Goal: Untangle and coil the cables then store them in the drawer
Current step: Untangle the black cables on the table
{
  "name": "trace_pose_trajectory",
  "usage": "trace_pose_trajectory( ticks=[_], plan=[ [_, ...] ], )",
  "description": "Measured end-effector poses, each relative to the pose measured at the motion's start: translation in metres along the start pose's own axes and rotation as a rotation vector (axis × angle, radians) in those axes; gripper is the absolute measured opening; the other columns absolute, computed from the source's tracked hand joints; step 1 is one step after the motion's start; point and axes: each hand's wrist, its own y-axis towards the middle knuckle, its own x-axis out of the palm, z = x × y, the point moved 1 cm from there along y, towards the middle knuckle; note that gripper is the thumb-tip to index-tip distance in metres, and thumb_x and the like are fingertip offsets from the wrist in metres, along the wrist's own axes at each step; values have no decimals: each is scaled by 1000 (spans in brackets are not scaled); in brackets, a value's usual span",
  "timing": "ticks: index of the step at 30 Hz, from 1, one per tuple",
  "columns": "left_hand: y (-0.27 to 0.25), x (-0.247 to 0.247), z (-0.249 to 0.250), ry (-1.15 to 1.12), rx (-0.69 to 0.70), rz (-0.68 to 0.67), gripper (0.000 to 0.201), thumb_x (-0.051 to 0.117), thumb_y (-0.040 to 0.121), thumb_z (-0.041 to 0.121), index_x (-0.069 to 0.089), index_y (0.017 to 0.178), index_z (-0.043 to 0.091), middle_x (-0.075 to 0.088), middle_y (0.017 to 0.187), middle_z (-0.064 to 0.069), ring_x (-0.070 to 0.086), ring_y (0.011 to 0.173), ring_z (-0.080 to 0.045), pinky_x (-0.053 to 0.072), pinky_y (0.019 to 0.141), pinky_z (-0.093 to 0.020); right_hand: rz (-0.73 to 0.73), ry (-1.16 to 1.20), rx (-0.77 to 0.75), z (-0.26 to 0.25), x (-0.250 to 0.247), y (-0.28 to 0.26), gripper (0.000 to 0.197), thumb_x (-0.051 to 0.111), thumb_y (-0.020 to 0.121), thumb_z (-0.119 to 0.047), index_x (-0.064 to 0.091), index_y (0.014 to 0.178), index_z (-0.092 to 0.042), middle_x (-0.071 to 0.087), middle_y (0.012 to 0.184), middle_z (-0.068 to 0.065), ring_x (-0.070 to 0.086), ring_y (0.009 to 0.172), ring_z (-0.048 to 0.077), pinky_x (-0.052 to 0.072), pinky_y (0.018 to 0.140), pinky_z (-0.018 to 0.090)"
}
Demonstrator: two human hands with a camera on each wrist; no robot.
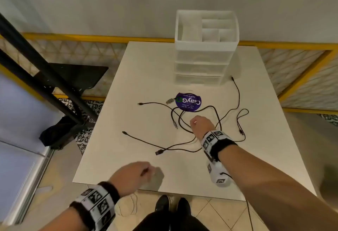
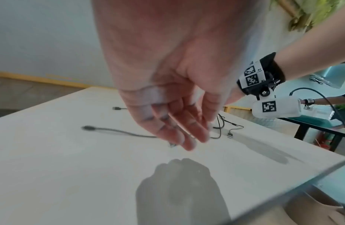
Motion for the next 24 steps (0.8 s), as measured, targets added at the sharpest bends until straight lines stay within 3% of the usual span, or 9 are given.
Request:
trace_pose_trajectory(
  ticks=[4, 8, 12, 14, 16, 17, 20, 22, 24],
  plan=[
    [57, -18, 16, 110, 16, 256, 18, 50, 91, 40, 58, 105, 33, 56, 104, 12, 56, 99, -10, 49, 84, -31, -95, -57, 25, -12, 10, 17, 38, 55, 88, -39, 63, 110, -10, 66, 112, 8, 62, 102, 27, 52, 89, 38],
    [95, -15, 18, 292, -88, 195, 51, 56, 83, 53, 49, 124, 24, 48, 118, 2, 45, 115, -19, 47, 87, -38, -150, -196, -19, -11, 26, 27, 44, 69, 77, -31, 55, 114, -11, 63, 114, 8, 60, 104, 28, 51, 87, 36],
    [106, -12, 15, 366, -91, 218, 27, 51, 87, 41, 55, 109, 26, 51, 111, 2, 46, 112, -20, 44, 82, -34, -145, -204, -46, 0, 27, 32, 30, 62, 82, -15, 58, 111, -8, 64, 109, 10, 62, 99, 27, 49, 80, 31],
    [107, -14, 10, 331, -105, 242, 18, 47, 89, 34, 57, 101, 27, 53, 106, 3, 48, 109, -19, 44, 80, -32, -176, -215, -61, 5, 23, 33, 25, 63, 80, -17, 60, 102, -7, 64, 100, 9, 61, 93, 26, 48, 73, 28],
    [108, -19, 4, 312, -126, 266, 19, 43, 90, 30, 57, 101, 24, 54, 105, 2, 50, 106, -19, 43, 78, -32, -159, -196, -84, 8, 18, 36, 14, 62, 79, -22, 56, 78, -9, 59, 83, 6, 58, 81, 25, 42, 61, 25],
    [109, -22, 2, 310, -146, 277, 21, 41, 91, 30, 57, 101, 23, 54, 105, 1, 51, 106, -20, 43, 77, -32, -138, -153, -85, 9, 17, 38, 21, 60, 81, -25, 52, 69, -11, 55, 77, 5, 56, 76, 24, 40, 56, 24],
    [111, -30, -6, 288, -211, 295, 24, 39, 92, 30, 58, 105, 21, 55, 106, -2, 54, 104, -23, 43, 77, -33, -84, 38, -124, 4, 12, 38, 30, 55, 84, -42, 53, 77, -13, 56, 95, 7, 58, 83, 25, 49, 72, 32],
    [113, -33, -9, 280, -239, 272, 24, 40, 93, 30, 58, 107, 22, 56, 109, -3, 56, 104, -24, 46, 79, -34, -35, 178, -122, -2, 3, 32, 52, 45, 83, -63, 60, 90, -13, 53, 105, 7, 59, 91, 27, 49, 86, 40],
    [117, -39, -6, 306, -255, 250, 28, 38, 93, 32, 59, 109, 21, 57, 110, -3, 57, 104, -24, 47, 81, -36, 41, 321, -139, -8, -8, 27, 57, 36, 91, -57, 65, 100, -9, 54, 105, 8, 56, 98, 29, 46, 91, 41]
  ],
)
